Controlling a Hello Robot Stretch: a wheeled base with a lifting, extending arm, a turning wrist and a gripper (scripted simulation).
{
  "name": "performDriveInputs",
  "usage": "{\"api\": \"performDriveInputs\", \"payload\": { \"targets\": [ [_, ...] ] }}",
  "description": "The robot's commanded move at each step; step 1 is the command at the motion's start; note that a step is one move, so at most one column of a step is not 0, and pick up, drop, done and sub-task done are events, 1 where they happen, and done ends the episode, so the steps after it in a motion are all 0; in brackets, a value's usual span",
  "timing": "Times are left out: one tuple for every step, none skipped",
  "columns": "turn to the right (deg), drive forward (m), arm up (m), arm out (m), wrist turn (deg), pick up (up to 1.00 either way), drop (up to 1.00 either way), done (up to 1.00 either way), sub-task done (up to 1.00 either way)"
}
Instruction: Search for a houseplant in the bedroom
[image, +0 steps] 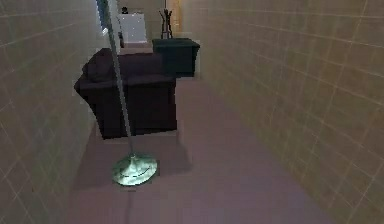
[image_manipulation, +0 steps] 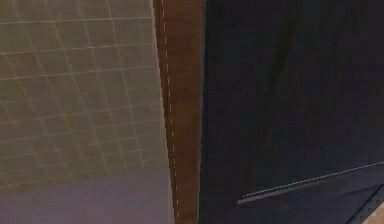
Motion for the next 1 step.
{"api": "performDriveInputs", "payload": {
  "targets": [
    [0.0, 0.05, 0.00, 0.00, 0.0, 0.00, 0.00, 0.00, 0.00]
  ]
}}
